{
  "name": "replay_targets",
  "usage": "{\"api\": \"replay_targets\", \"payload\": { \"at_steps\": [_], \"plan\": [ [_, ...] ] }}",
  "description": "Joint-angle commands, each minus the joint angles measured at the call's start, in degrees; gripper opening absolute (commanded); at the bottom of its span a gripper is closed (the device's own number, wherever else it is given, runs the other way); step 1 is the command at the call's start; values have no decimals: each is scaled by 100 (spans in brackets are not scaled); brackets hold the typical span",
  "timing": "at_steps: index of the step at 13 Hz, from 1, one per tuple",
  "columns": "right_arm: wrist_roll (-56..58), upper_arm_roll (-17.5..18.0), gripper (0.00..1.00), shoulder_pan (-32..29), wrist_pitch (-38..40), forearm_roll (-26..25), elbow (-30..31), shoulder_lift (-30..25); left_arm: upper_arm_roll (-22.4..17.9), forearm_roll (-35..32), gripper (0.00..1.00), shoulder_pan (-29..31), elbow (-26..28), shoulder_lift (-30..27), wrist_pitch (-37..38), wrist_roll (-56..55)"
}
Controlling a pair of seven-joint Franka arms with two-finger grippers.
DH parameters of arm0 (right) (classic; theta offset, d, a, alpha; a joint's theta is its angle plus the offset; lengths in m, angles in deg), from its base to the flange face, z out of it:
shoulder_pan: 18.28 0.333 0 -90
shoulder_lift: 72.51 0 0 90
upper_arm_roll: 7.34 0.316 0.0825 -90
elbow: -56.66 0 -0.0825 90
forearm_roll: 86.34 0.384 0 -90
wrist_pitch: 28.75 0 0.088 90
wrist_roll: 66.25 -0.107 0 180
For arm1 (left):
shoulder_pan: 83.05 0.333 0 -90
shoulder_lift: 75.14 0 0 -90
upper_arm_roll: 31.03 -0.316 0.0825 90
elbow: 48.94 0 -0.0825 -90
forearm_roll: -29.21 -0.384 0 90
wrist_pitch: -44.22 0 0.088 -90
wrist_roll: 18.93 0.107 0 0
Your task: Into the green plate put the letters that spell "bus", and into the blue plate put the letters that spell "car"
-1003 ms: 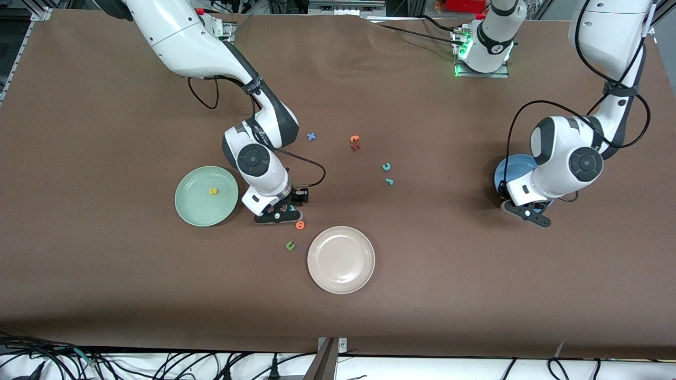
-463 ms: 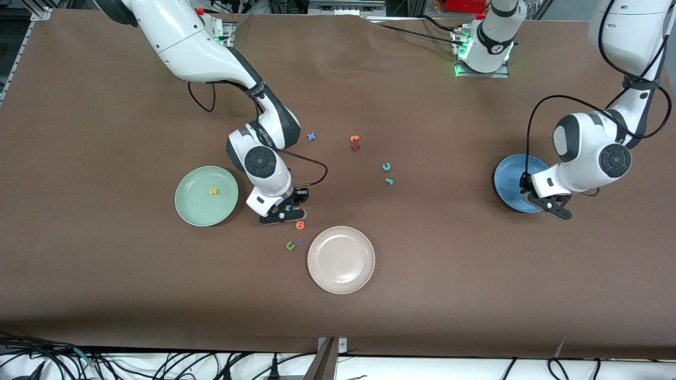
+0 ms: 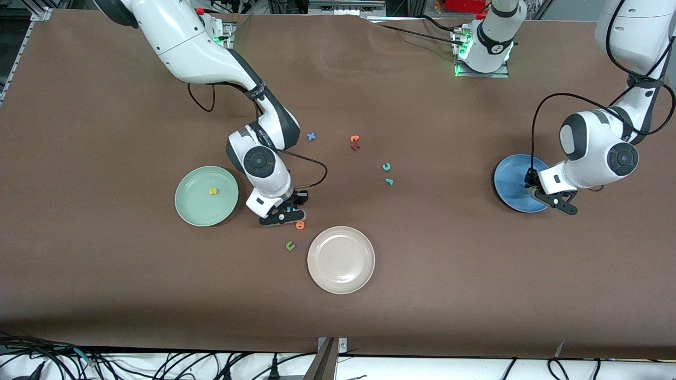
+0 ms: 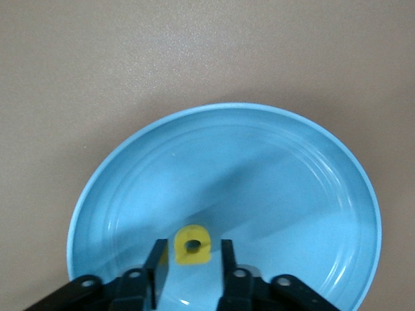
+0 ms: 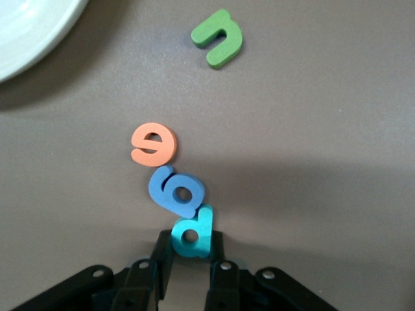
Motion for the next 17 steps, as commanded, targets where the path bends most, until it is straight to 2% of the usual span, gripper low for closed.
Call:
{"api": "replay_targets", "payload": {
  "at_steps": [1, 4, 8, 10, 13, 15, 17],
  "plan": [
    [110, 14, 11, -15, -133, -85, -133, 190, 37, -70, 79, -19, -37, -40, 54, 16],
    [119, 5, 11, -42, 181, -76, -133, 51, 81, -61, 78, -378, -361, -84, 220, -368],
    [250, -91, 11, -296, 1367, -50, -142, -573, 99, -61, 78, -1511, -556, -285, 800, -2405],
    [609, -83, 11, -603, 2052, -6, -133, -846, 256, -61, 78, -1864, -573, -313, 906, -3232],
    [1452, -100, 11, -1226, 2879, 3, -124, -1023, 826, -61, 78, -2119, -600, -234, 906, -4681],
    [2111, -91, 11, -1710, 2943, 12, -19, -962, 1274, -52, 78, -2164, -600, -111, 889, -5666],
    [2281, -91, 12, -1966, 2890, 12, 60, -804, 1662, 0, 78, -2173, -600, 21, 819, -6406]
  ]
}}
